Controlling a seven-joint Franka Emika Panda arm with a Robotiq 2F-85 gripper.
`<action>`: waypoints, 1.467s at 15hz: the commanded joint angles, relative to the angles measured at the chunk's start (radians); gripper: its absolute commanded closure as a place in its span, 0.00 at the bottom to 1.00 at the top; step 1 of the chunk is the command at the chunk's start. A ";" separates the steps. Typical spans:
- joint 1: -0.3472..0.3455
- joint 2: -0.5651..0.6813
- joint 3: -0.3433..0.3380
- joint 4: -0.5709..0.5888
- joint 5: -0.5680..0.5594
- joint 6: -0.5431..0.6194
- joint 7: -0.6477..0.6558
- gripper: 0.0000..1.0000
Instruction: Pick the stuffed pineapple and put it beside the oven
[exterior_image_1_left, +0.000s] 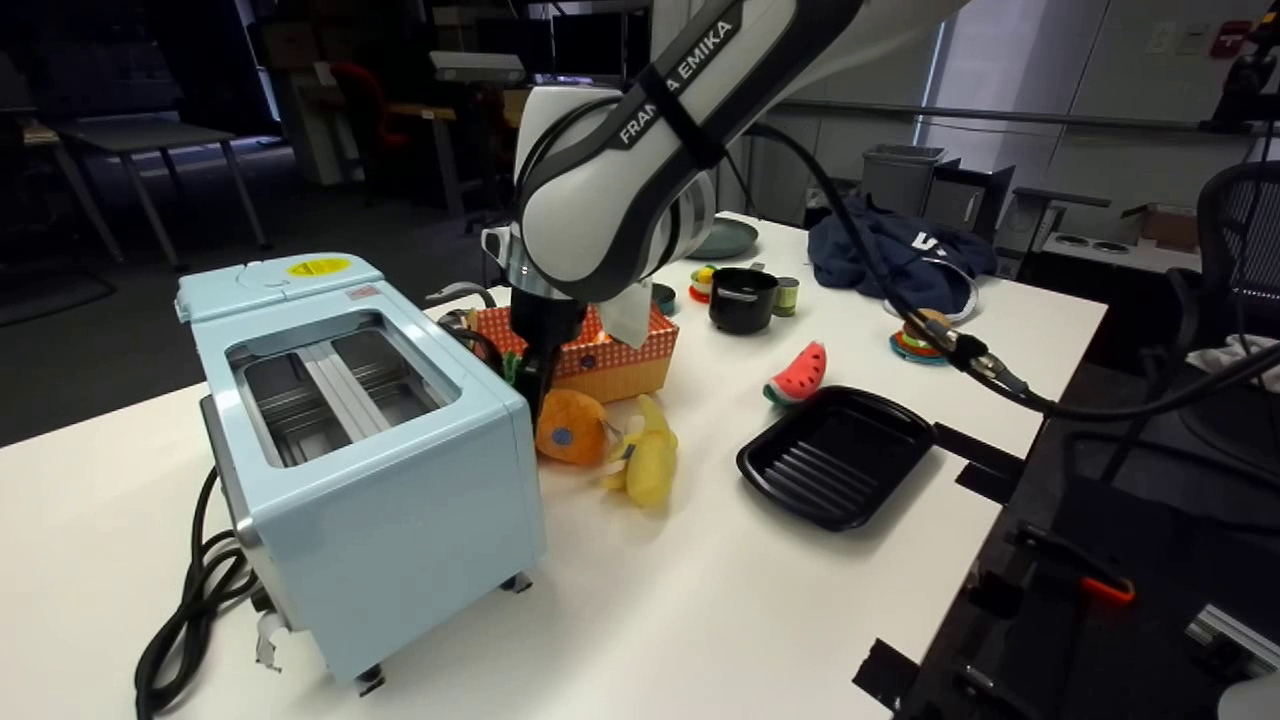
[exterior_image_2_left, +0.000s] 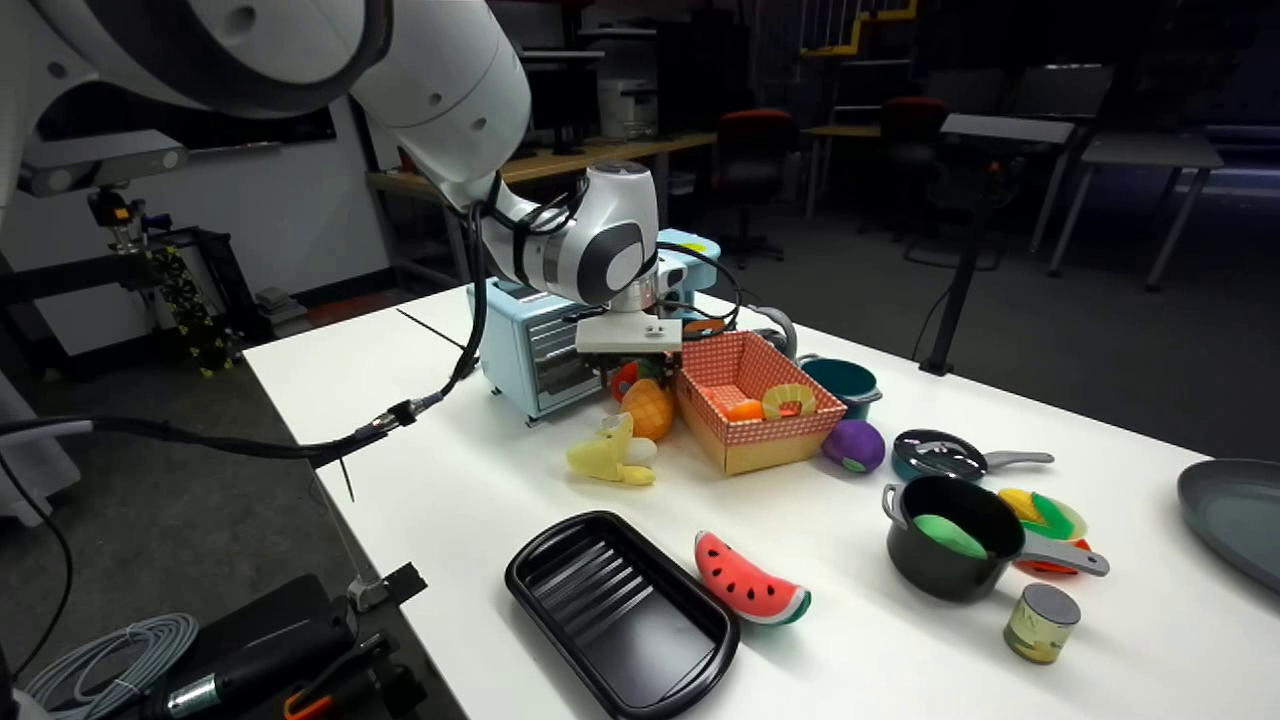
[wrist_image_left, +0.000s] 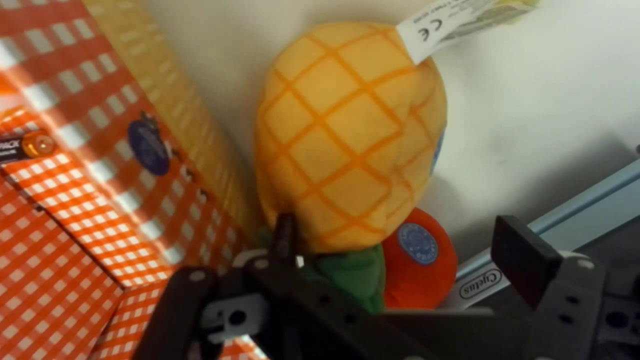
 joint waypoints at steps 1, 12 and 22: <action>-0.003 0.034 0.005 0.029 -0.010 0.068 -0.004 0.25; 0.000 0.050 -0.002 0.024 -0.021 0.193 0.020 0.99; -0.007 0.036 0.009 -0.001 -0.033 0.206 0.029 0.83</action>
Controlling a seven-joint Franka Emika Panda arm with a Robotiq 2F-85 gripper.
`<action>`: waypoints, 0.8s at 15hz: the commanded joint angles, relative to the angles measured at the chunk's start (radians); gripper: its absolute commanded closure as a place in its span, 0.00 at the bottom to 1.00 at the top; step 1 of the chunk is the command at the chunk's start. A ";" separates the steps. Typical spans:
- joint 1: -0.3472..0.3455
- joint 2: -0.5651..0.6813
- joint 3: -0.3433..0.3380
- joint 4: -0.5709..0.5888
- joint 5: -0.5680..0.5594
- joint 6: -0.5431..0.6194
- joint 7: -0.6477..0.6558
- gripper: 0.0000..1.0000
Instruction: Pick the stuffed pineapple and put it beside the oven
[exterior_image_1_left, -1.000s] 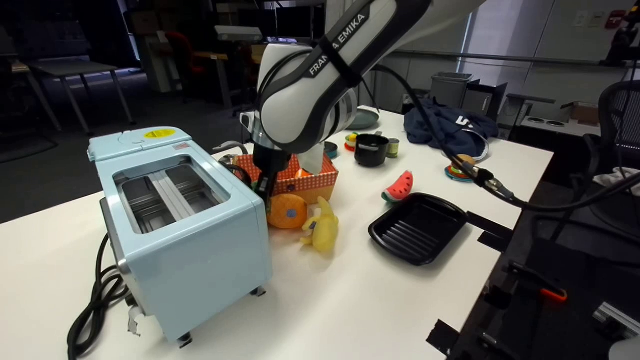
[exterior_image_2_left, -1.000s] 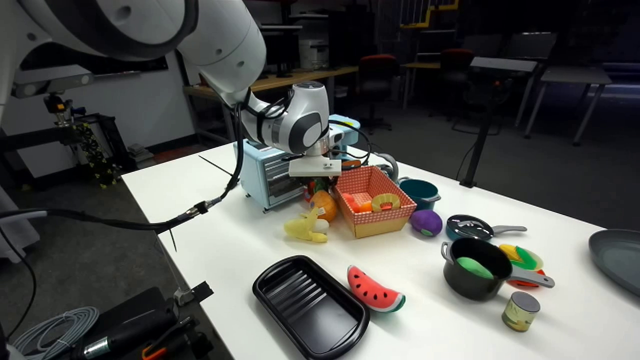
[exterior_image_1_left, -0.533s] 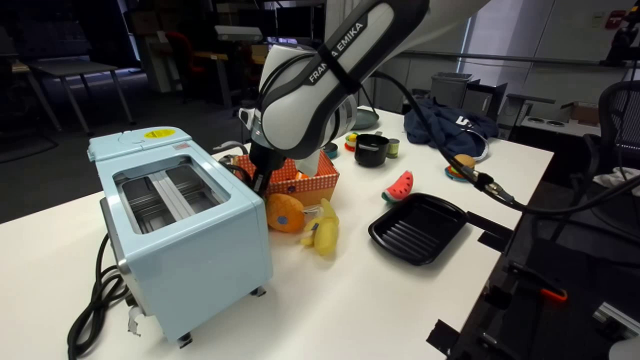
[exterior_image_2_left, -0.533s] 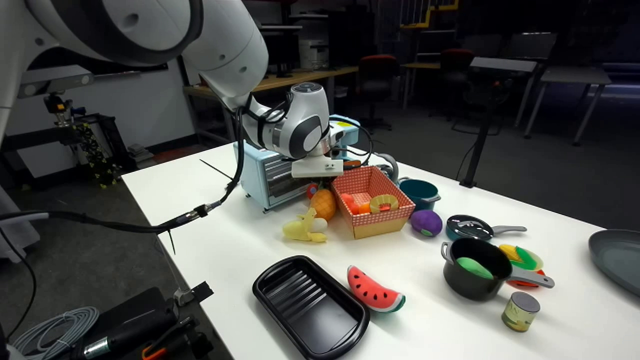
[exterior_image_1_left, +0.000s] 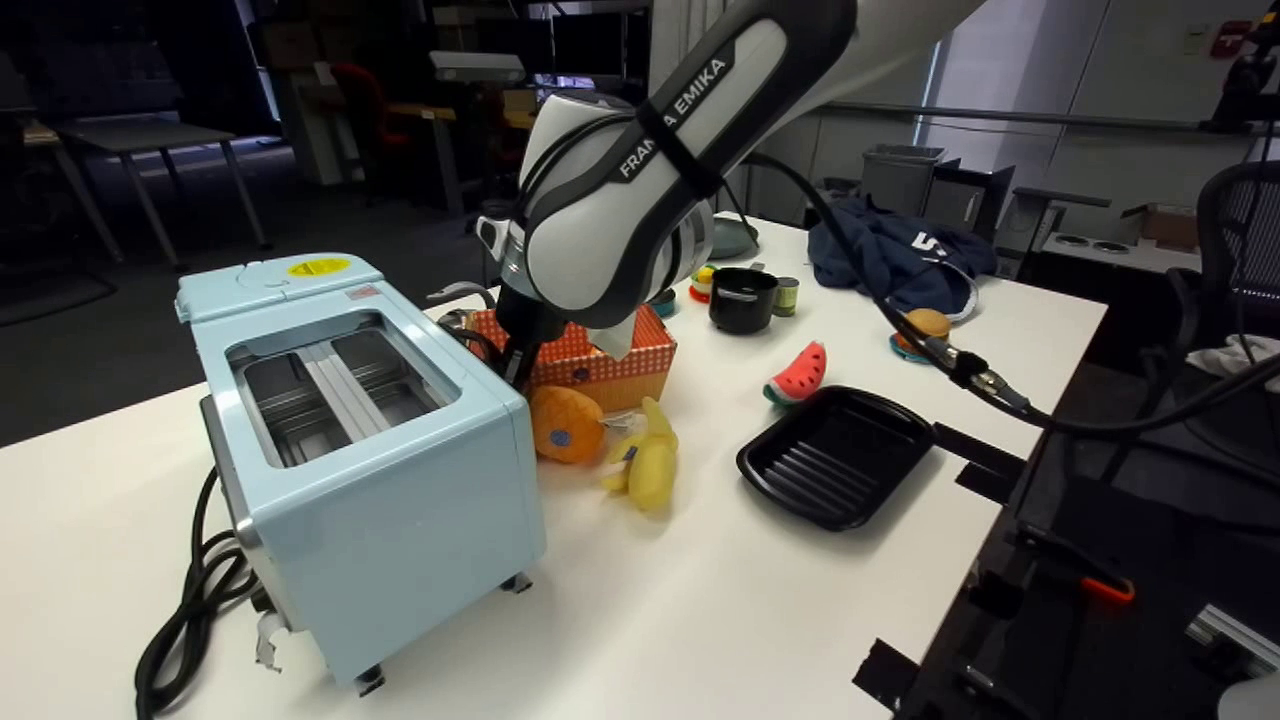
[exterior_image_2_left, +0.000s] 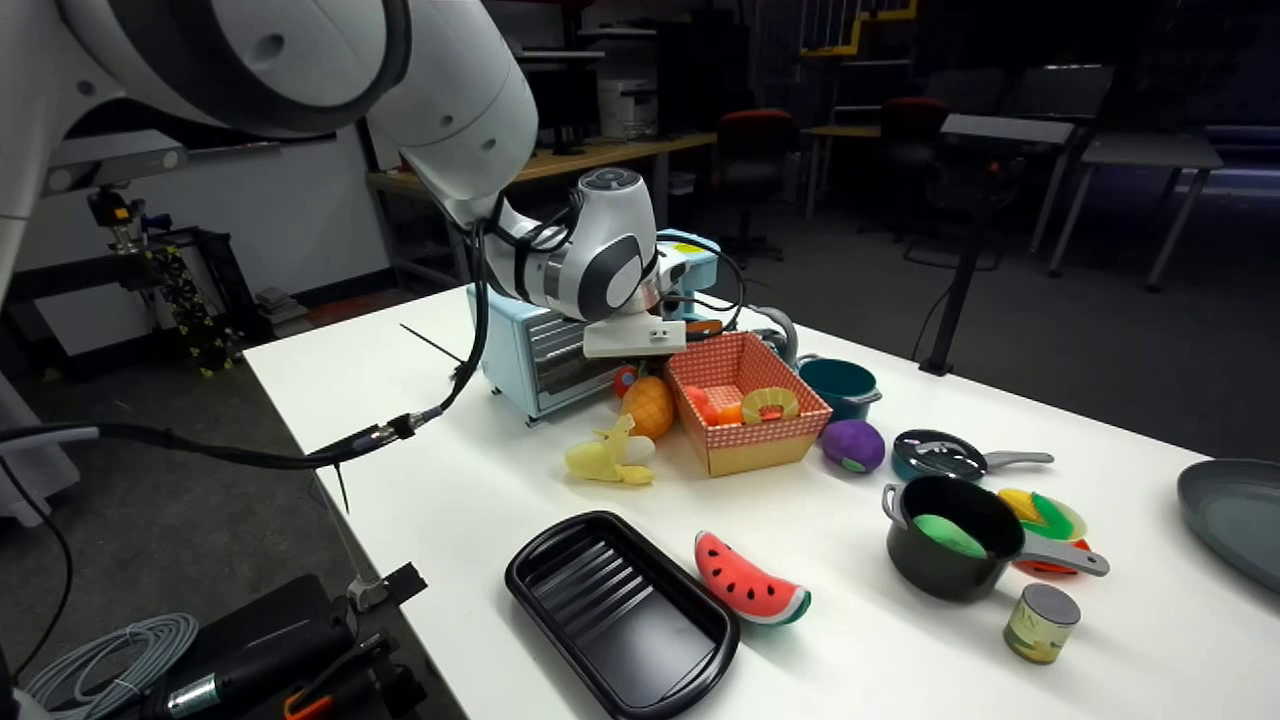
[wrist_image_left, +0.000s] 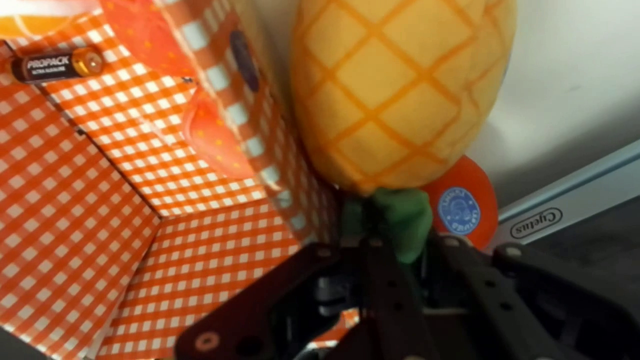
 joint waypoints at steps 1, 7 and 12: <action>-0.007 0.002 0.010 0.001 -0.019 -0.001 0.016 0.53; 0.000 -0.009 0.014 -0.016 -0.025 -0.040 0.020 0.07; -0.074 -0.163 0.034 -0.126 -0.004 -0.081 -0.026 0.00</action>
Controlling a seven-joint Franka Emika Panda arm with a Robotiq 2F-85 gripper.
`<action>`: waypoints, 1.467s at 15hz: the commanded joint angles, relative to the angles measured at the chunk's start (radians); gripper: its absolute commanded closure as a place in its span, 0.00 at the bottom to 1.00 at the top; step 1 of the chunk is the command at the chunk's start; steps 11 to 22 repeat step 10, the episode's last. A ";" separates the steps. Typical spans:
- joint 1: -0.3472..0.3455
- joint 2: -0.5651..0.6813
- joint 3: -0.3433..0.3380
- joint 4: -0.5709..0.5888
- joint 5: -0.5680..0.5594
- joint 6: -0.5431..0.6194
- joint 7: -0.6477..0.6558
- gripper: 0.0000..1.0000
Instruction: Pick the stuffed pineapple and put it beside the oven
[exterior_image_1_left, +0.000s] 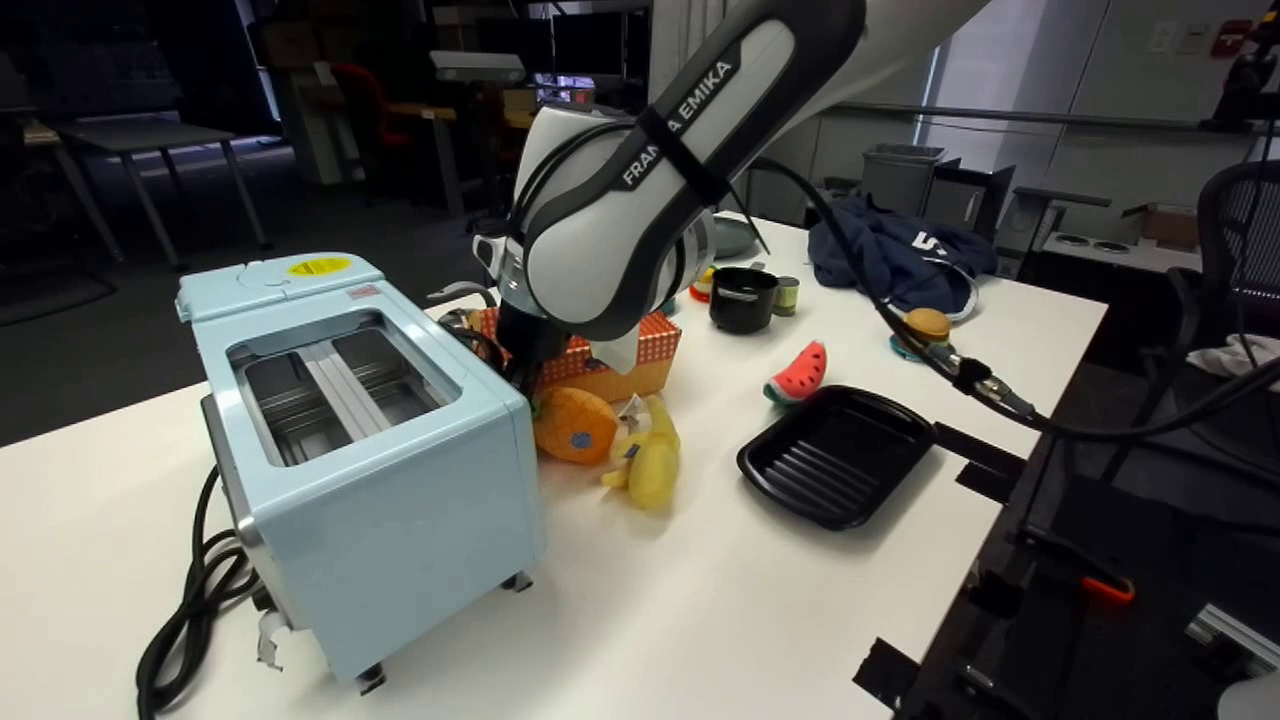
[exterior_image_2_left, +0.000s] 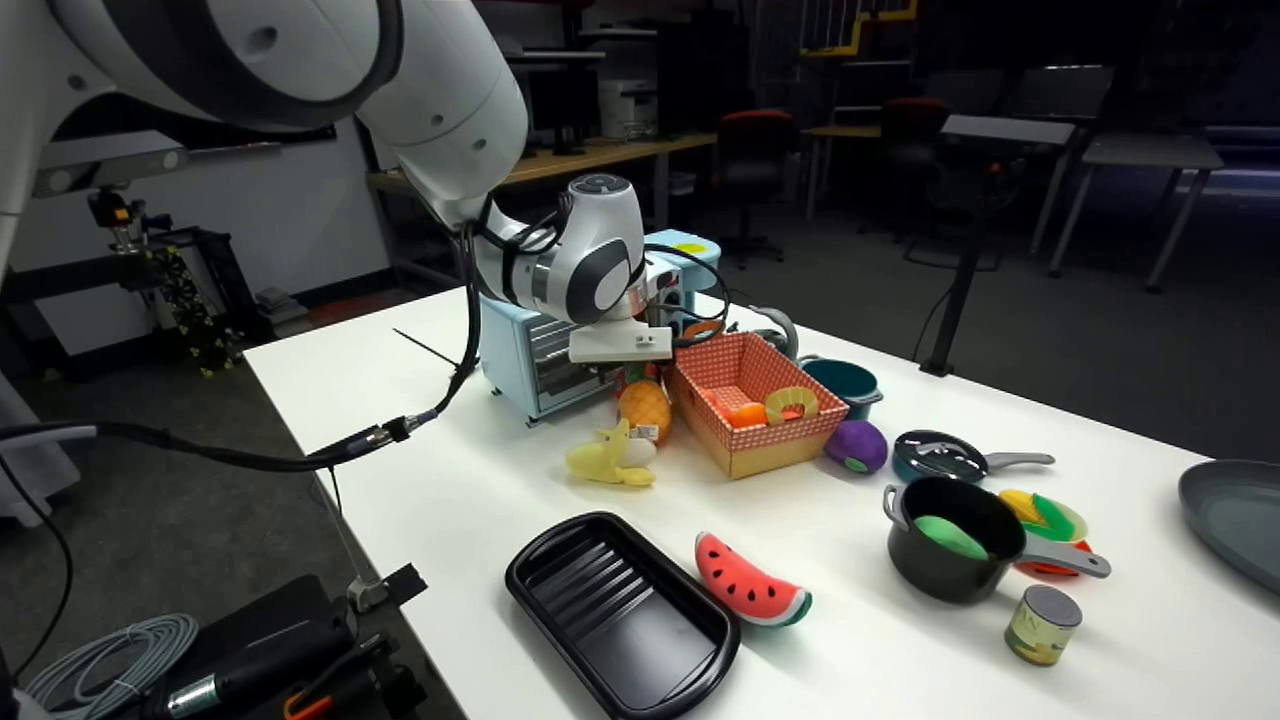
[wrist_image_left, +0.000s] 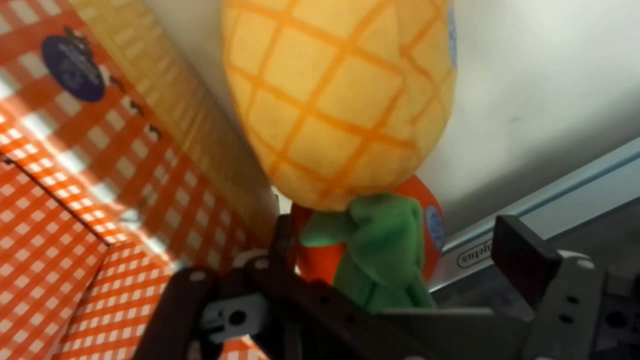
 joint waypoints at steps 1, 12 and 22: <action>-0.084 -0.174 0.016 -0.097 0.006 -0.060 -0.044 0.00; -0.134 -0.311 -0.025 -0.101 0.070 -0.147 -0.142 0.00; -0.134 -0.311 -0.025 -0.101 0.070 -0.147 -0.142 0.00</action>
